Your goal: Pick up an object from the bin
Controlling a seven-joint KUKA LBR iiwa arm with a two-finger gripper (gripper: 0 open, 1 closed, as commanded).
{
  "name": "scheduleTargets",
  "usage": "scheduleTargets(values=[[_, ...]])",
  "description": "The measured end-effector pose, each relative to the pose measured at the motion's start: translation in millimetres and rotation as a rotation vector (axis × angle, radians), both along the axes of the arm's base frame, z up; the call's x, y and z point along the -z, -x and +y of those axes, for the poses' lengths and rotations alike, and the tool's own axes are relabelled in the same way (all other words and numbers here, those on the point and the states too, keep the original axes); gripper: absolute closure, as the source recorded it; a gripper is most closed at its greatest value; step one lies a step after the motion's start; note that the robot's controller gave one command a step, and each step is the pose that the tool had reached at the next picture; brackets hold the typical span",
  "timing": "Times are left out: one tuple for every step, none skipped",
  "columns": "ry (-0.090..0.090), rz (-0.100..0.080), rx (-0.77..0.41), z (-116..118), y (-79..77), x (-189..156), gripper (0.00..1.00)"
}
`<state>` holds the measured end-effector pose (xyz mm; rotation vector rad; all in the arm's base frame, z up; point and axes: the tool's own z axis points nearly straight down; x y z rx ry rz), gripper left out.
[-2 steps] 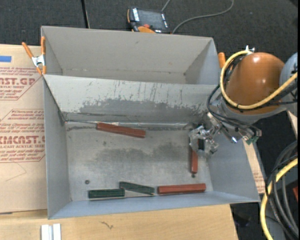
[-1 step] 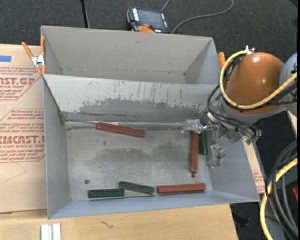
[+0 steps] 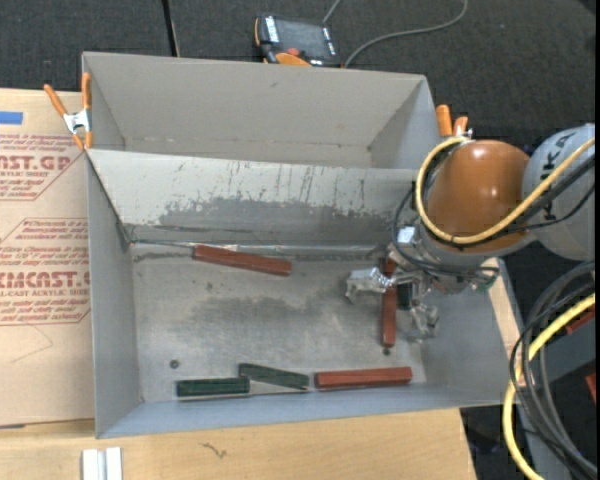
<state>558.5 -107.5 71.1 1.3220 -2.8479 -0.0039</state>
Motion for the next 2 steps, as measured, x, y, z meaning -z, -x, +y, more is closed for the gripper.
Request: scheduleTargets(values=[[-0.001, -0.003, -0.001, 0.7, -1.1, -1.8, 1.0], [0.003, -0.012, 0.041, -10.8, 7.9, -181.0, 1.0]])
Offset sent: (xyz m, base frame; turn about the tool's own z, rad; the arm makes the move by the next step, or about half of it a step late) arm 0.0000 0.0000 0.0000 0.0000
